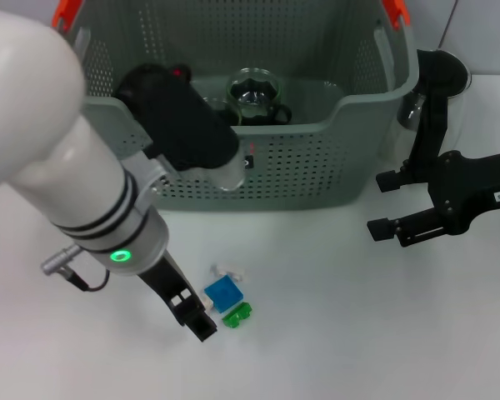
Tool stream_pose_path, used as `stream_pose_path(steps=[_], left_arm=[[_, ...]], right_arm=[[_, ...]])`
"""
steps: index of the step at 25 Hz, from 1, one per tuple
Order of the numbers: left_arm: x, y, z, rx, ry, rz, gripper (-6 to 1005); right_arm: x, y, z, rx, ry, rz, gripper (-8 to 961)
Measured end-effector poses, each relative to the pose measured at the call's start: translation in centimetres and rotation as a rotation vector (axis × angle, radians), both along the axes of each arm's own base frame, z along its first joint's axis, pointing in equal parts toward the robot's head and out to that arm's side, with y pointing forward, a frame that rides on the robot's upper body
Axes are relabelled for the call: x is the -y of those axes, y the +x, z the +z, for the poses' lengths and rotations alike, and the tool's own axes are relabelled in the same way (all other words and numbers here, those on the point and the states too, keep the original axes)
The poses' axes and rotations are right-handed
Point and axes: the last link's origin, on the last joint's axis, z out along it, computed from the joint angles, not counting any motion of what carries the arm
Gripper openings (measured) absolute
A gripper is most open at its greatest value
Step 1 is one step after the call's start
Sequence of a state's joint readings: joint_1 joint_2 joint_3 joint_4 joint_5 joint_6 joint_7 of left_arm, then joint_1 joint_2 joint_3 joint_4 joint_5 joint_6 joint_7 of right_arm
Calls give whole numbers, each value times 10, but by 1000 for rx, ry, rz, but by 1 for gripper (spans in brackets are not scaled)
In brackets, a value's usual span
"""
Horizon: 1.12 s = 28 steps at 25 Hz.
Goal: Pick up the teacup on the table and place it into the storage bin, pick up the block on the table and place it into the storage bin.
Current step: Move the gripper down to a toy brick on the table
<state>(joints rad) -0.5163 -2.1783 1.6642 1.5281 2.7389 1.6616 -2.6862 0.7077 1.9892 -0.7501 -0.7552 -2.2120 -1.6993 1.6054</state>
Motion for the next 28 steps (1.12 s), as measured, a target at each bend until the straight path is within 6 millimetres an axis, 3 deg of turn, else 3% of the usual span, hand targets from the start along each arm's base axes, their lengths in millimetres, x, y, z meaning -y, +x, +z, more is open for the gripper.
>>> stream_pose_path(steps=[16,28], left_arm=[[0,-4,-31,-89,38,14,885],[-2,-6,-40,-97,51,16,803]], right_arm=[[1,3,1,4,2,-6,944],[-1,3,1,5,14,-8,944]])
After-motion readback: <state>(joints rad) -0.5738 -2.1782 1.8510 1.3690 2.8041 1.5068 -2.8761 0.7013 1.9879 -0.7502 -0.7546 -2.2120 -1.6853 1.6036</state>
